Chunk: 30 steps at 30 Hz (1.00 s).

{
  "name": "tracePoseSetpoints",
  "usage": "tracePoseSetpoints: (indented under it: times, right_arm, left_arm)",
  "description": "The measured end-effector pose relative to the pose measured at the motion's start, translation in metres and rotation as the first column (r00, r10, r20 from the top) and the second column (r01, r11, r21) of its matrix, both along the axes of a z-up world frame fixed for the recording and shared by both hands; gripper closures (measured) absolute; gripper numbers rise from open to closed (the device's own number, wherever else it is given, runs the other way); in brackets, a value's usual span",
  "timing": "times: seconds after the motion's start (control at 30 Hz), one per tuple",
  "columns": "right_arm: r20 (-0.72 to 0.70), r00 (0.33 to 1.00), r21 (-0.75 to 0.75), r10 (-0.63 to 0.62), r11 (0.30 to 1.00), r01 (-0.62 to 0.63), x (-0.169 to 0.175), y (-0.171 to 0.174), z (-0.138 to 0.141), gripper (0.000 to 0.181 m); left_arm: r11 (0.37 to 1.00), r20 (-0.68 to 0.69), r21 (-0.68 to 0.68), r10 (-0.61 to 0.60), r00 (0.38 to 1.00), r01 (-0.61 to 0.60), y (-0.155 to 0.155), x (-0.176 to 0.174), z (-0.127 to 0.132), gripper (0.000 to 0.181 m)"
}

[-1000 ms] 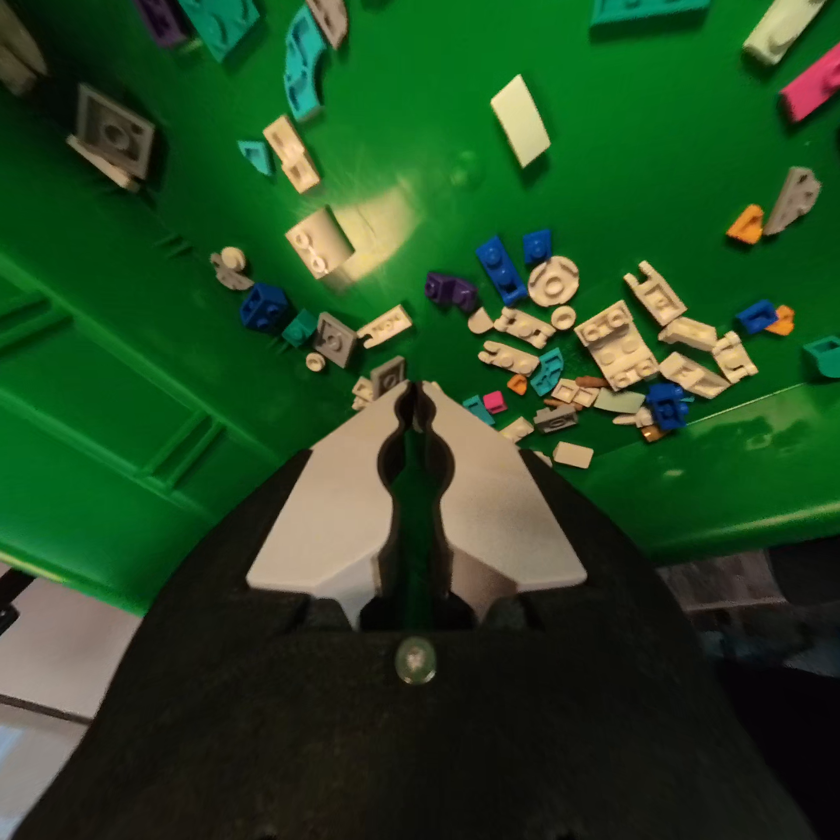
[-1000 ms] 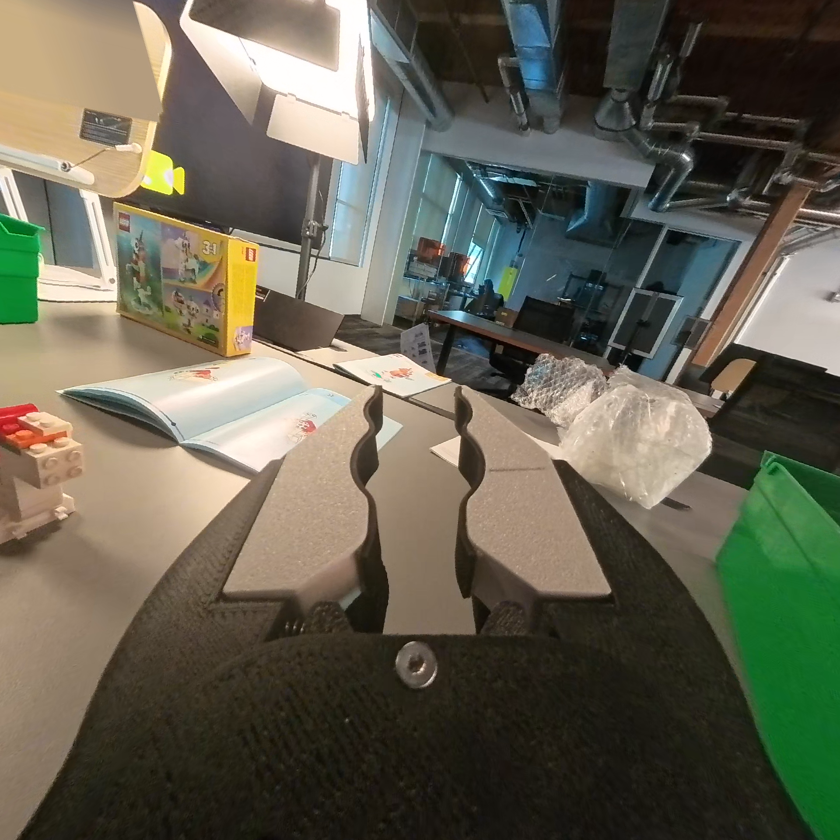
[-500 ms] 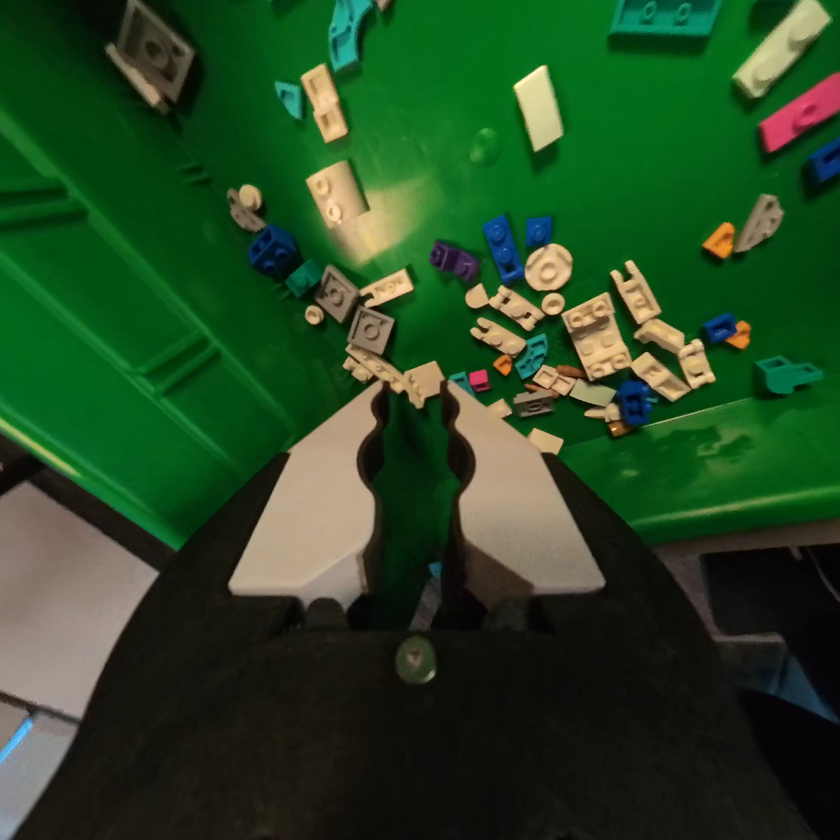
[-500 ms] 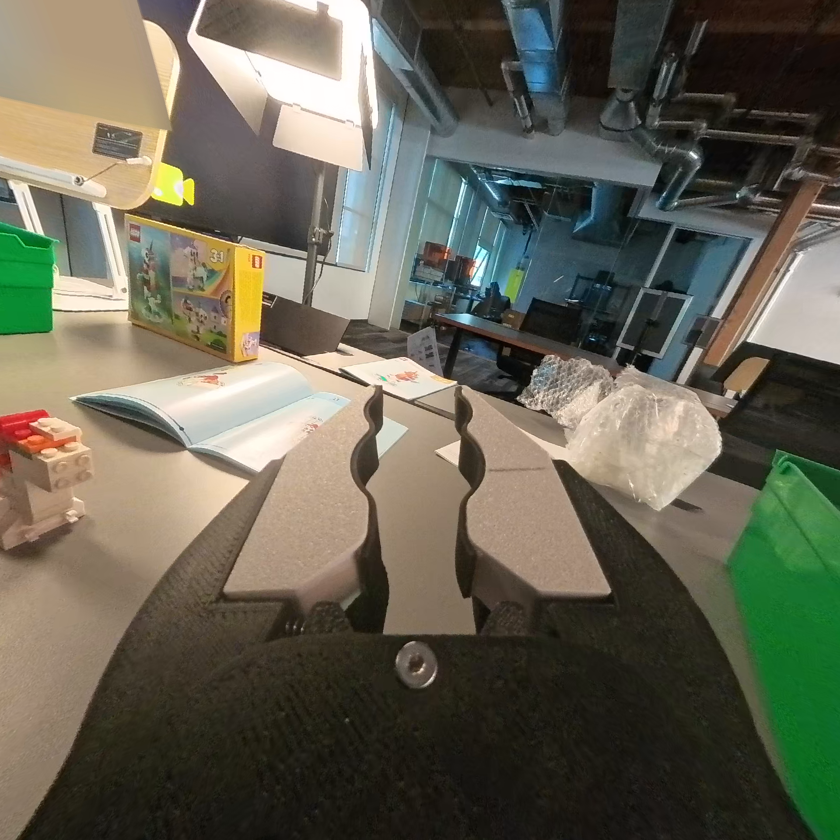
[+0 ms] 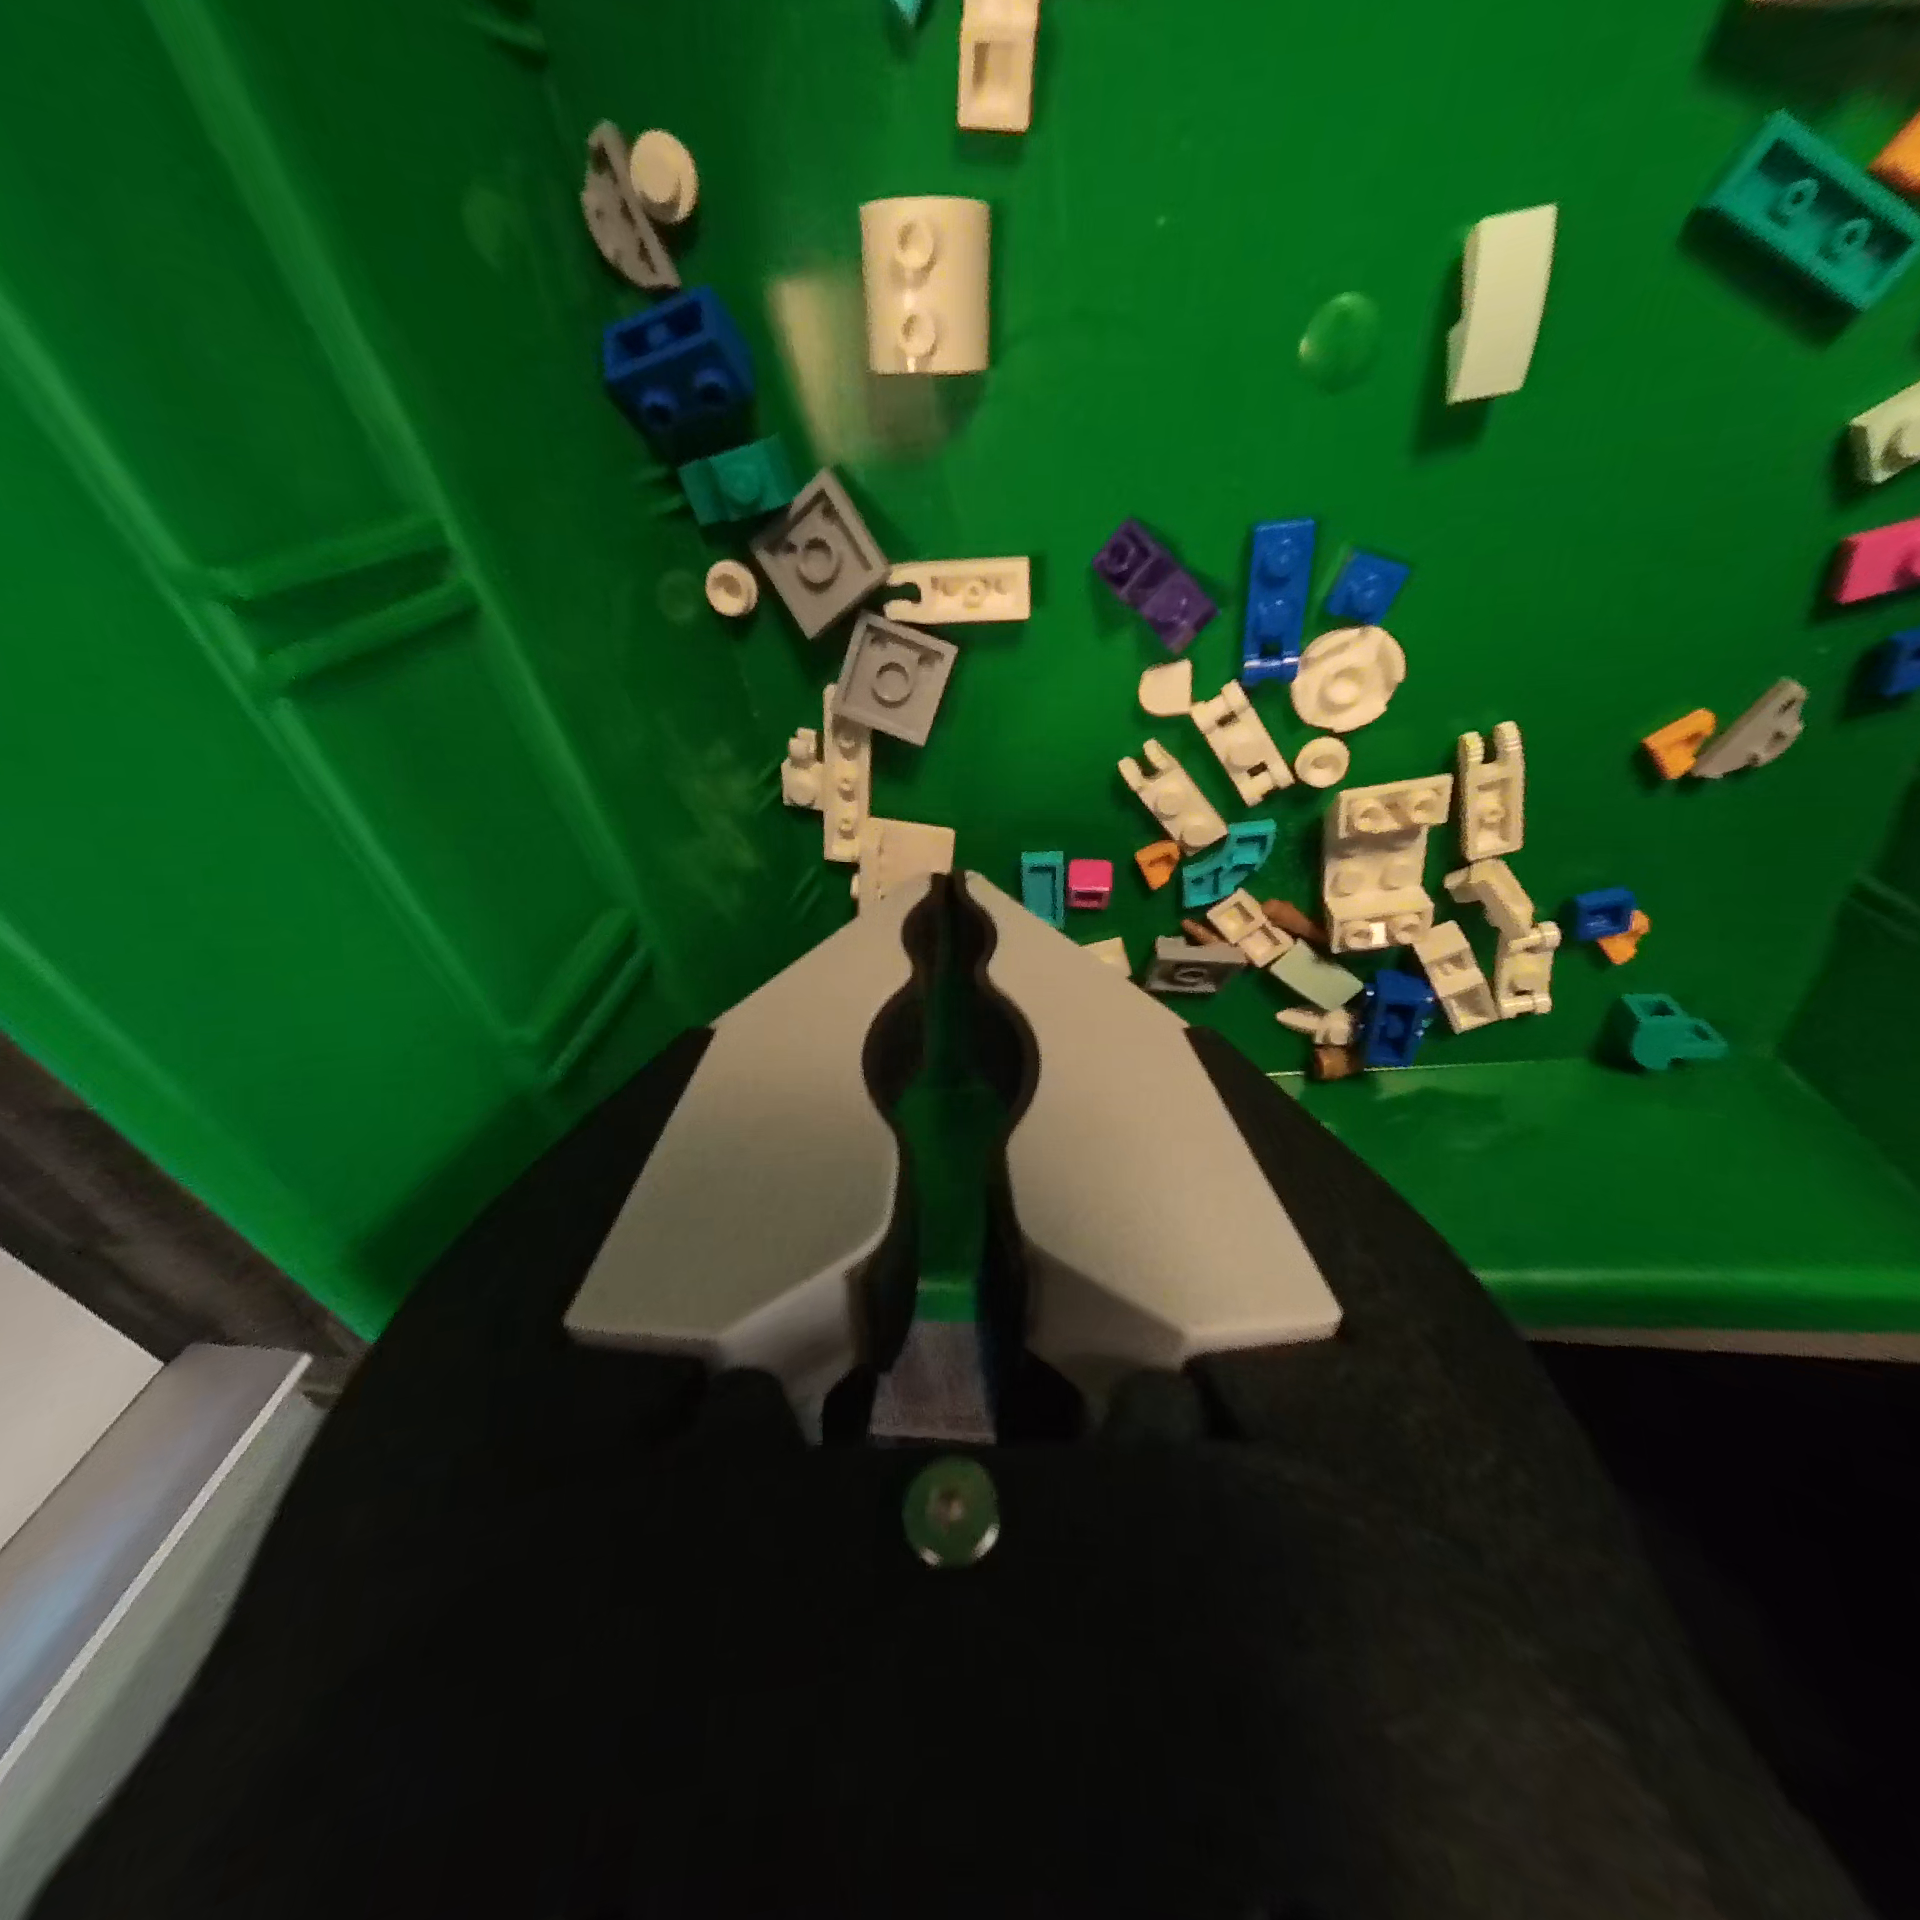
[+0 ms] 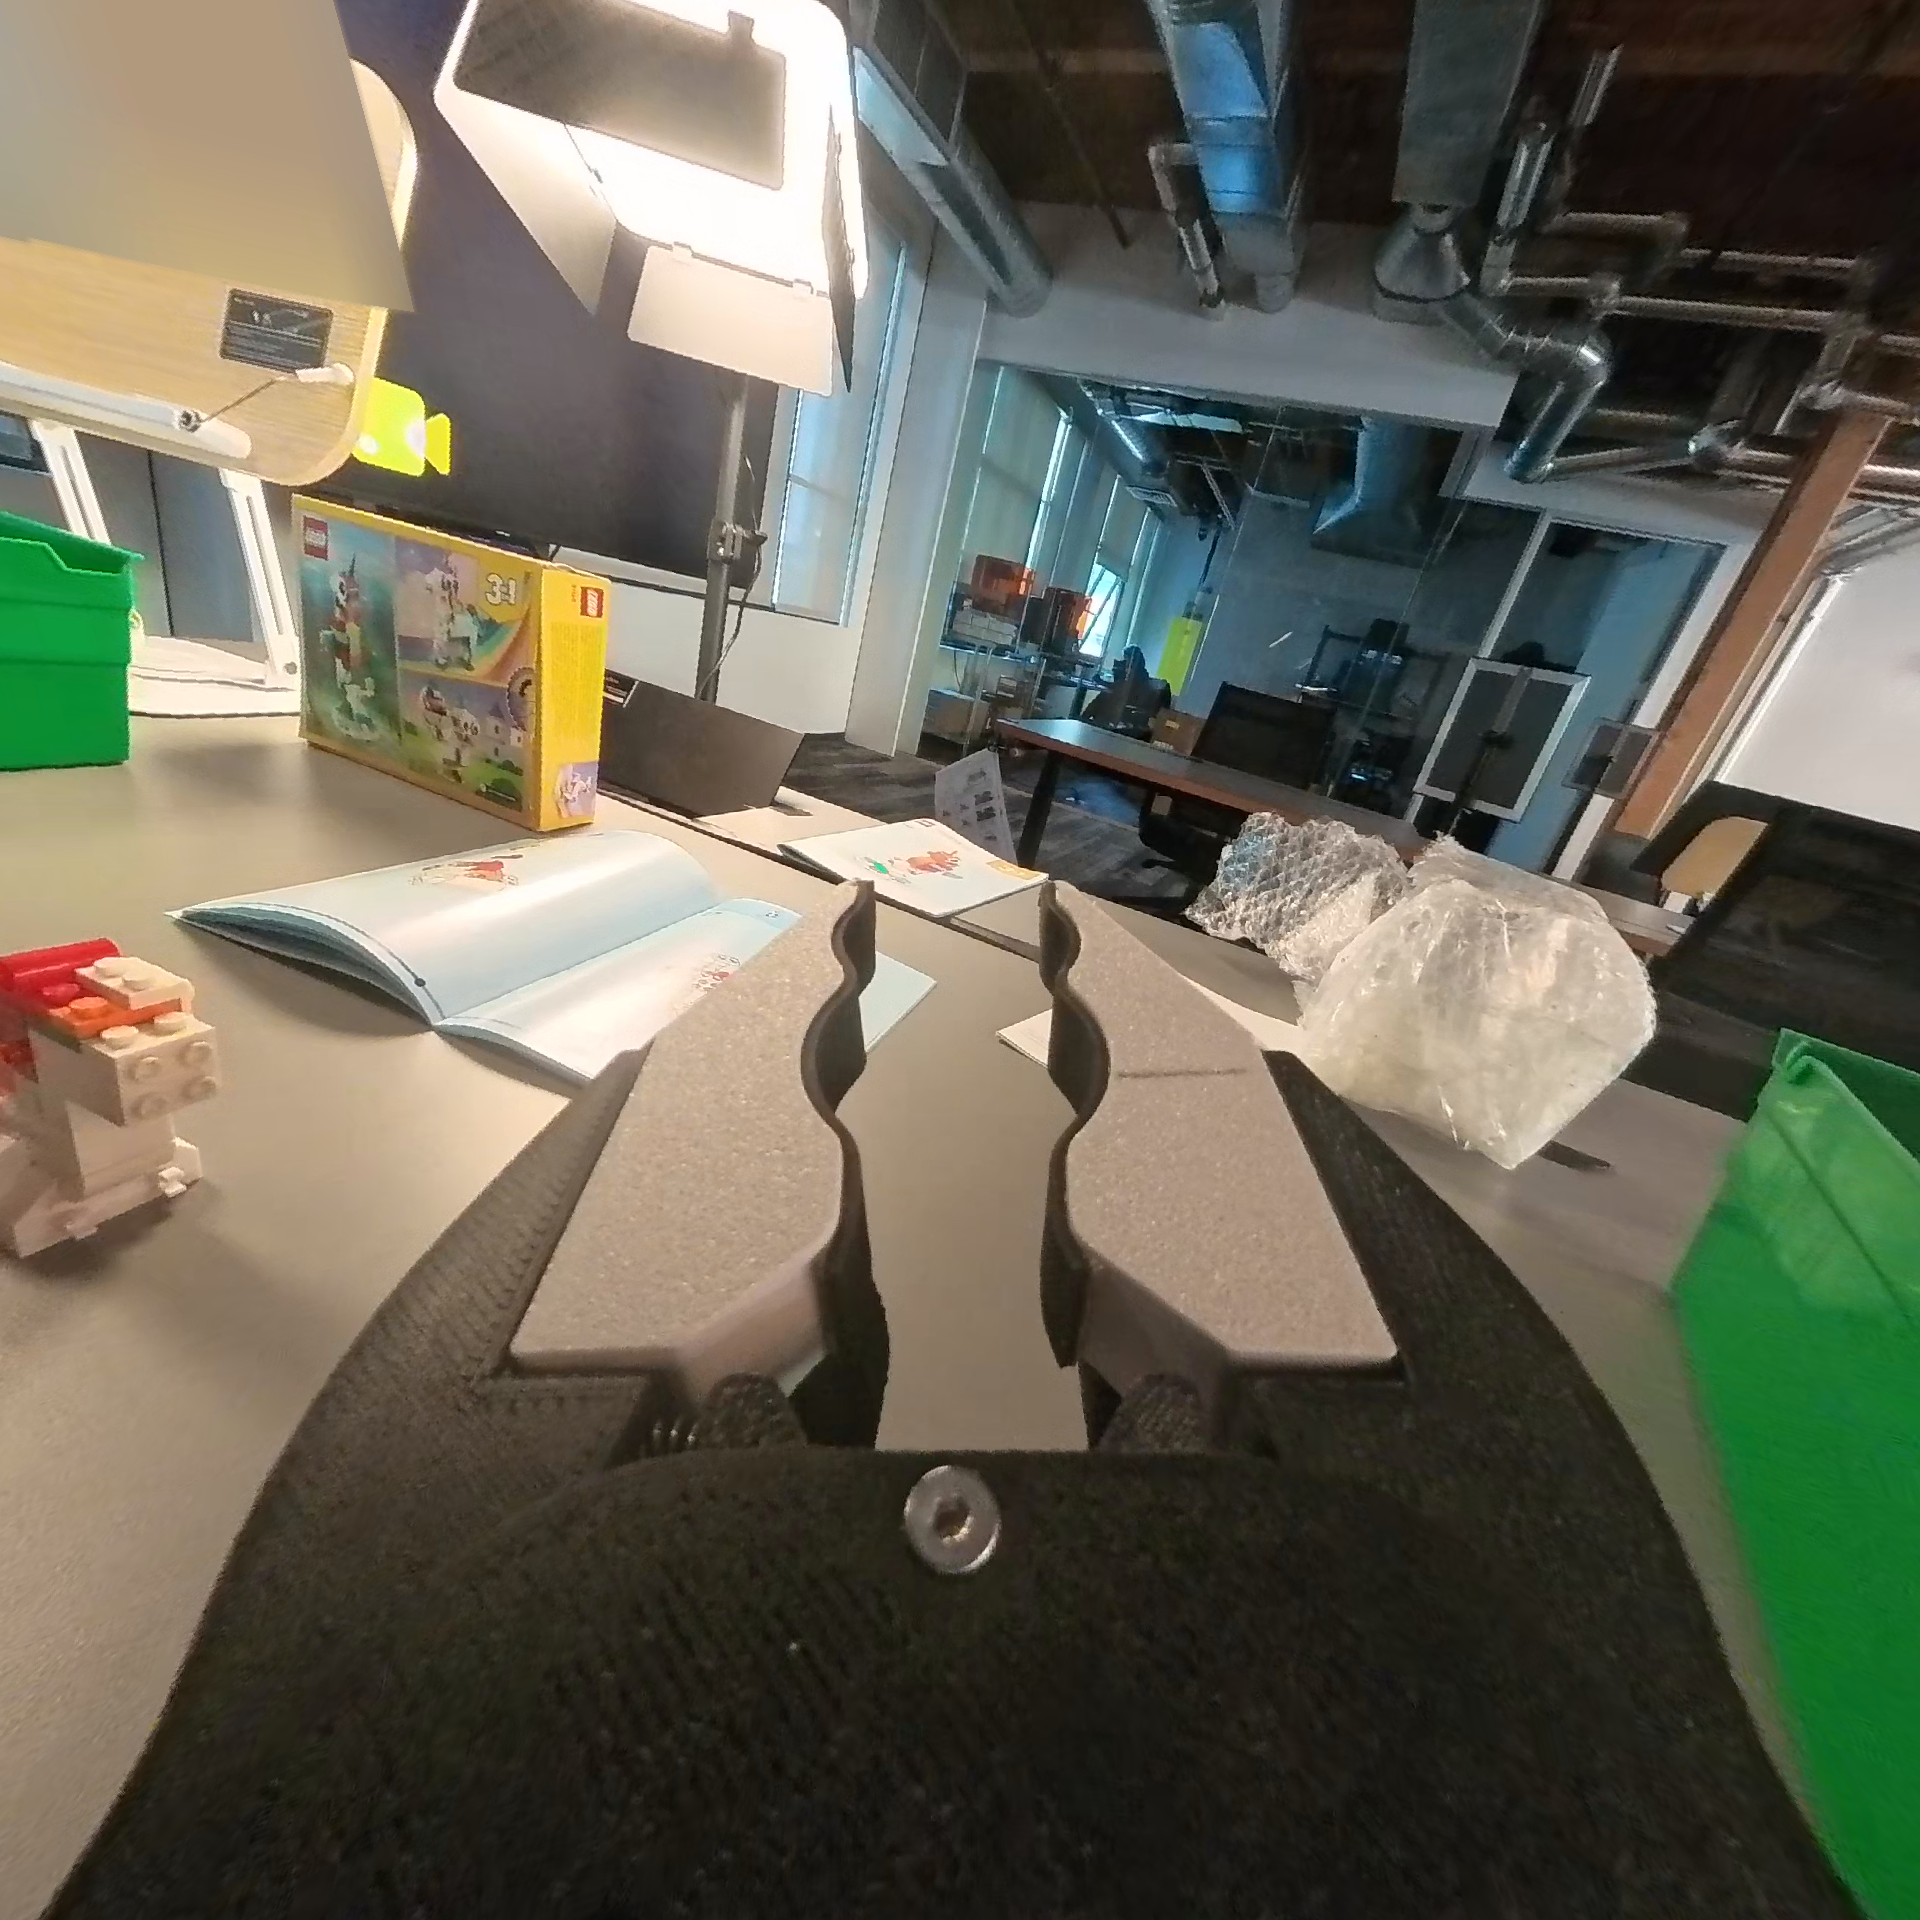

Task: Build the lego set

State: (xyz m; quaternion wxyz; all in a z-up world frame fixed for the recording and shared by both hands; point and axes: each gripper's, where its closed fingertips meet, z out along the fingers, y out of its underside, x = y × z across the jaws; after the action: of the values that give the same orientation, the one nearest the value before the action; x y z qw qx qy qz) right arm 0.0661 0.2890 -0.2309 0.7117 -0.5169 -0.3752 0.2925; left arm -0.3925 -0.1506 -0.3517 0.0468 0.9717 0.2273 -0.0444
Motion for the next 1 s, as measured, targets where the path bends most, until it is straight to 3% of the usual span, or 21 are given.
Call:
tracePoseSetpoints:
  times: [0.33,0.43,0.53,0.77,1.0]
  right_arm:
    - [-0.007,1.0,-0.004,0.014,1.0,-0.014,-0.001,-0.001,0.001,0.152]
    - [-0.008,1.0,-0.006,0.017,1.0,-0.017,-0.001,-0.001,0.001,0.152]
    - [-0.009,1.0,-0.006,0.018,1.0,-0.018,-0.001,-0.002,0.001,0.152]
    - [-0.02,1.0,-0.013,0.02,1.0,-0.021,0.0,-0.001,0.002,0.152]
    - [-0.028,0.999,-0.018,0.026,0.999,-0.026,0.0,-0.001,0.002,0.152]
  left_arm:
    - [0.991,-0.023,0.112,-0.067,0.997,0.069,0.003,0.015,-0.002,0.181]
    - [0.988,-0.174,0.135,-0.044,0.984,0.068,0.006,-0.003,0.011,0.181]
    - [0.989,-0.318,0.097,-0.071,0.945,0.107,0.005,-0.019,0.025,0.181]
    - [0.979,-0.393,-0.154,-0.187,0.9,0.136,-0.007,-0.029,0.01,0.181]
    - [0.986,-0.295,-0.114,-0.151,0.943,0.122,-0.008,-0.019,-0.003,0.181]
